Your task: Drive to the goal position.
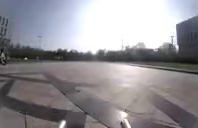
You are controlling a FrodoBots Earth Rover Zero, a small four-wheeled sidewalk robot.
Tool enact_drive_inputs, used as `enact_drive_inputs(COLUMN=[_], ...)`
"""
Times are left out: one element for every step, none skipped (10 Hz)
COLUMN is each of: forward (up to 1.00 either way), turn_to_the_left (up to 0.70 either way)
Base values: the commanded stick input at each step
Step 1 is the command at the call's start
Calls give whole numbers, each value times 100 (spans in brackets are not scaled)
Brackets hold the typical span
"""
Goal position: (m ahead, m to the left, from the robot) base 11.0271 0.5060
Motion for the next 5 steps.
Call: enact_drive_inputs(forward=[100, 100, 100, 100, 100], turn_to_the_left=[0, 0, 8, 9, 18])
